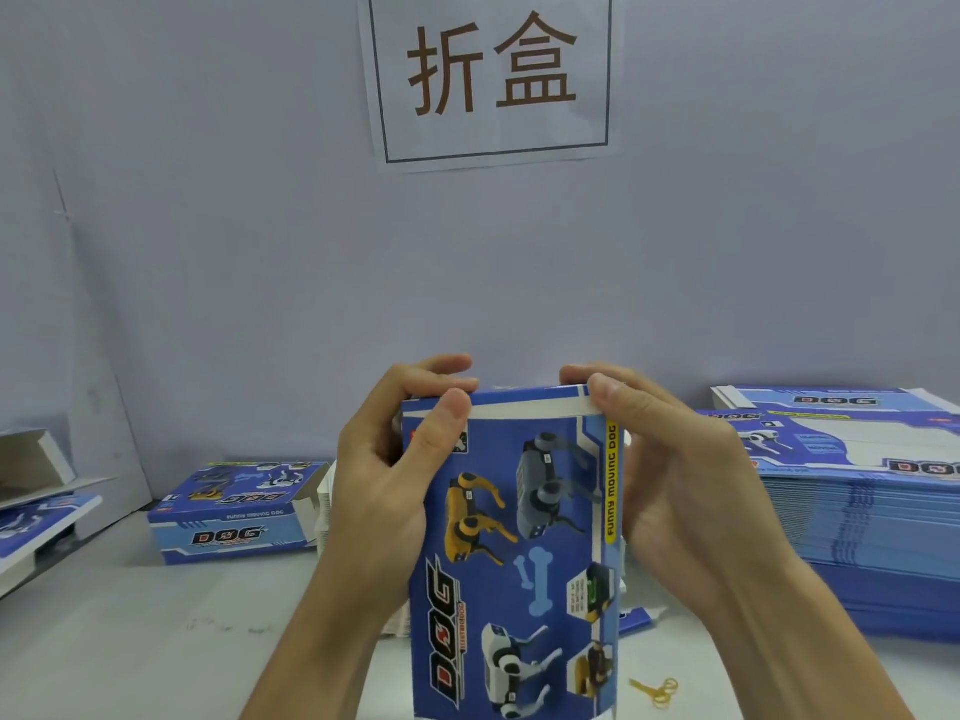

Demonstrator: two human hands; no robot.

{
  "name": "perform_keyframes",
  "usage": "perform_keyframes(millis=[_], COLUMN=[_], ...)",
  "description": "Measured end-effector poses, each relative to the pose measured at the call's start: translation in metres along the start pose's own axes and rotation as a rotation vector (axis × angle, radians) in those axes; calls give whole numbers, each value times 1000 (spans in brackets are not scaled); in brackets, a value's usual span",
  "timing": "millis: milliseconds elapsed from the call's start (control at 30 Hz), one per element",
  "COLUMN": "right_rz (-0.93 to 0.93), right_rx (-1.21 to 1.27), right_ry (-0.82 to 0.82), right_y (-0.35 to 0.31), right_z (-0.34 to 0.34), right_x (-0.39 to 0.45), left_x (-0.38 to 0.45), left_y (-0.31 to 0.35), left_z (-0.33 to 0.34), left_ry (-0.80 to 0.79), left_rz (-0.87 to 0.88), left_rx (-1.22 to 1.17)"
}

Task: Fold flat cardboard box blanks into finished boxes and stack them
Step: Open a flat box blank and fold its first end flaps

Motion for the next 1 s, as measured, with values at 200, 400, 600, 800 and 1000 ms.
perform_keyframes(millis=[200, 400, 600, 800, 1000], right_rz=[-60, -224, -284, -364, -355], right_rx=[-72, -257, -420, -577, -551], right_ry=[-18, -31, -36, -90, -125], right_y=[5, 13, 15, 22, 22], right_z=[2, 4, 8, 18, 17], right_x=[0, -2, -3, -4, -4], left_x=[3, 6, 8, 3, 4], left_y=[1, 2, 20, 40, 40], left_z=[2, 8, -6, 1, -2], left_ry=[59, 82, 145, 71, 102], left_rz=[-40, 6, 225, 322, 368], left_rx=[9, 159, 821, 1010, 942])
Point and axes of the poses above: each hand's wrist, its own x-axis towards the middle knuckle, its own z-axis out of the palm, y = z × x, the point moved 1 cm from there along x, towards the middle knuckle, and after that the axes turned 13 degrees about x, right-handed, at the moved point
